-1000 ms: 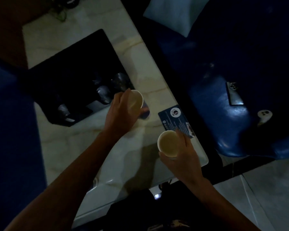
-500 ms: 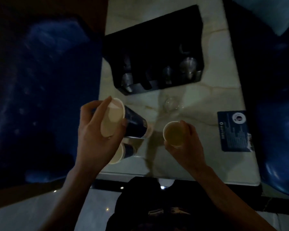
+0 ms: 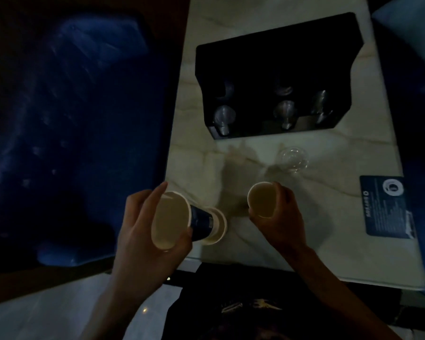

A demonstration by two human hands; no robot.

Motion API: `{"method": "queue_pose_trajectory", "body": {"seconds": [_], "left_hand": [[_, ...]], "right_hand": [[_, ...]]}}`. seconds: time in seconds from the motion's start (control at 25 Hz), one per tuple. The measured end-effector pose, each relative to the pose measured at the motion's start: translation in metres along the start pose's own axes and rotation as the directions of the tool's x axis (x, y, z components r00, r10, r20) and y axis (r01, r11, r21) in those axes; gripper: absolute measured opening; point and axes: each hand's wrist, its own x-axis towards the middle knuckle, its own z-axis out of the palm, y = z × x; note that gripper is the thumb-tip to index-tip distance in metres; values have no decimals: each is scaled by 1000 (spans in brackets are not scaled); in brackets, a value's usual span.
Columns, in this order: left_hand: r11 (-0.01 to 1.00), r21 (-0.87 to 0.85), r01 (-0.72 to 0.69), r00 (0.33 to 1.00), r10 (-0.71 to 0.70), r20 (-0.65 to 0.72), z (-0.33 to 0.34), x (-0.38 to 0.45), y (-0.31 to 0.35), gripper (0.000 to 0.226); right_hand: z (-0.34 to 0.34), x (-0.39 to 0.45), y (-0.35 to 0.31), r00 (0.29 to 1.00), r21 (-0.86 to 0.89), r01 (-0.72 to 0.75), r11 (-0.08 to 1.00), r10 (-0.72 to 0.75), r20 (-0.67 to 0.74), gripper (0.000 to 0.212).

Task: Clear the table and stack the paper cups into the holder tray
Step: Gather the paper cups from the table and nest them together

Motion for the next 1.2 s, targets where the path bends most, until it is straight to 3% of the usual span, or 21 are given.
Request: {"method": "queue_pose_trajectory", "body": {"seconds": [0.12,0.28,0.6,1.2], "left_hand": [[996,-65,56,995,-50,91,12,0,-14,93],[994,-44,-101,985,106,133,30,1,-38,103],[988,-107,-107,969,127,210,78,11,-65,111],[974,-224,-32,982,73,177,130,33,-96,105]], "right_hand": [[6,1,-6,999,10,-23,1000,24,-42,91],[13,2,-15,995,-18,-64,998,62,-83,92],[18,2,-21,989,-40,-111,993,107,-98,92],[13,0,-22,993,-49,-82,995,77,-90,89]]}}
